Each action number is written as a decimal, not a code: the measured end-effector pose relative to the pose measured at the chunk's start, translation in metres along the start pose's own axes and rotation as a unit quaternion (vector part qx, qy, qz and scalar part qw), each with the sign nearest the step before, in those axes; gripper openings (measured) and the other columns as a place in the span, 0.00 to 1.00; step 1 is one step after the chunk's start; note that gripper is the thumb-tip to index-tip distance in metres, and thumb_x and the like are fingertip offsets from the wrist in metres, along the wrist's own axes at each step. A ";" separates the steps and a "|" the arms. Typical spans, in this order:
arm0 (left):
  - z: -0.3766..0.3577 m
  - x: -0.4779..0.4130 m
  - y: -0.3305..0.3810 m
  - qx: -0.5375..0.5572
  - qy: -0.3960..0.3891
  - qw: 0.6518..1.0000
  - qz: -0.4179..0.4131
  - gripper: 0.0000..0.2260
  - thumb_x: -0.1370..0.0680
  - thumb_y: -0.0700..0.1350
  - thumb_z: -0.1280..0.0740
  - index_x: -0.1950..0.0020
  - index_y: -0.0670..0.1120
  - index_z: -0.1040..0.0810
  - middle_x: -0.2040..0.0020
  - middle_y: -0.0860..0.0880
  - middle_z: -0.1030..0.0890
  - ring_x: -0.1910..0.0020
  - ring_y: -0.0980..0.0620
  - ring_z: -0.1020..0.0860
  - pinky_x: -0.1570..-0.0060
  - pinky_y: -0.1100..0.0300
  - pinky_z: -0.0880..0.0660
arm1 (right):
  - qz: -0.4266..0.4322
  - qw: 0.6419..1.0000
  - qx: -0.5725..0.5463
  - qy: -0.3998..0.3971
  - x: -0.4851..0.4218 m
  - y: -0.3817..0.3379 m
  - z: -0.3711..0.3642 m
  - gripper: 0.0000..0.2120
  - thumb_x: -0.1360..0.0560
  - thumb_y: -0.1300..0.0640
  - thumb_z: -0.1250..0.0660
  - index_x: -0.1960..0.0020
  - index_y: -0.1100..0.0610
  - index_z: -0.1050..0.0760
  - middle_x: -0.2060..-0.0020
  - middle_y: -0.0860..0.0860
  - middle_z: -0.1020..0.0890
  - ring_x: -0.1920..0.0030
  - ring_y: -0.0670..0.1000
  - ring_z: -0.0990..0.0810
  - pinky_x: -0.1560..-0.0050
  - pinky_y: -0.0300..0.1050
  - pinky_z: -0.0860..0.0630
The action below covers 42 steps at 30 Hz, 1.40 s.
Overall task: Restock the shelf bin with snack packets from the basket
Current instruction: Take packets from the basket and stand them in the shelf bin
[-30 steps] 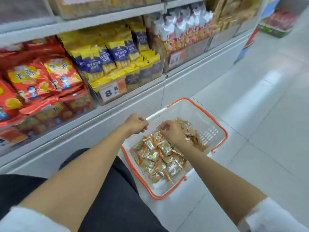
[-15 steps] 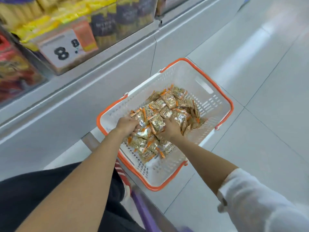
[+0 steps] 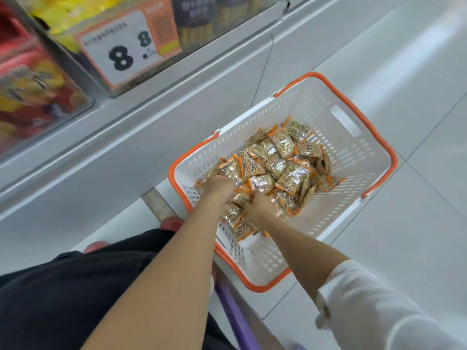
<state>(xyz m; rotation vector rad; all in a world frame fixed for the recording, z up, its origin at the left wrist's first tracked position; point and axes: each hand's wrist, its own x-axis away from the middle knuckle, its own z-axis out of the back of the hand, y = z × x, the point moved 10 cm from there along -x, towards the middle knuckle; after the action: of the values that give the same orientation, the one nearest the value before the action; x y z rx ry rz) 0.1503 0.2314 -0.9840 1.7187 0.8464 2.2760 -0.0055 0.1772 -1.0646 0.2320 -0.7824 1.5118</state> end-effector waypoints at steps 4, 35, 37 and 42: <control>0.012 0.016 0.021 0.010 0.049 0.999 -0.017 0.10 0.24 0.37 0.39 0.46 0.39 0.22 0.68 0.44 0.29 0.71 0.50 0.33 0.68 0.59 0.34 | -0.111 0.844 -0.518 -0.082 0.016 -0.015 0.042 0.07 0.22 0.62 0.42 0.46 0.64 0.30 0.51 0.58 0.22 0.59 0.54 0.24 0.58 0.45 0.26; 0.263 0.403 0.307 -0.044 0.121 0.854 -0.504 0.10 0.27 0.43 0.26 0.53 0.37 0.18 0.62 0.46 0.20 0.64 0.53 0.22 0.67 0.66 0.22 | 0.479 0.819 -0.308 -0.072 0.319 -0.395 0.370 0.08 0.26 0.60 0.27 0.48 0.55 0.19 0.49 0.57 0.15 0.47 0.55 0.17 0.46 0.45 0.20; 0.289 0.422 0.313 -0.044 0.128 0.851 -0.508 0.12 0.27 0.45 0.26 0.50 0.37 0.18 0.59 0.46 0.19 0.64 0.55 0.21 0.66 0.67 0.22 | 0.484 0.819 -0.299 -0.072 0.333 -0.422 0.374 0.08 0.26 0.60 0.27 0.48 0.55 0.20 0.49 0.57 0.15 0.46 0.56 0.17 0.44 0.48 0.21; 0.382 0.456 0.327 -0.020 0.173 0.840 -0.513 0.14 0.23 0.50 0.31 0.48 0.39 0.19 0.53 0.43 0.16 0.56 0.49 0.17 0.60 0.62 0.20 | 0.449 0.821 -0.325 -0.137 0.359 -0.494 0.377 0.14 0.25 0.58 0.28 0.42 0.62 0.24 0.46 0.57 0.16 0.47 0.53 0.18 0.48 0.43 0.20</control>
<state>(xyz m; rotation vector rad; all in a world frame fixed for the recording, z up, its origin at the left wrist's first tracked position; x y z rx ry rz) 0.4212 0.2968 -0.3648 0.5130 1.3338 1.7596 0.2957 0.1959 -0.4134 -0.5303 -1.7532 1.9727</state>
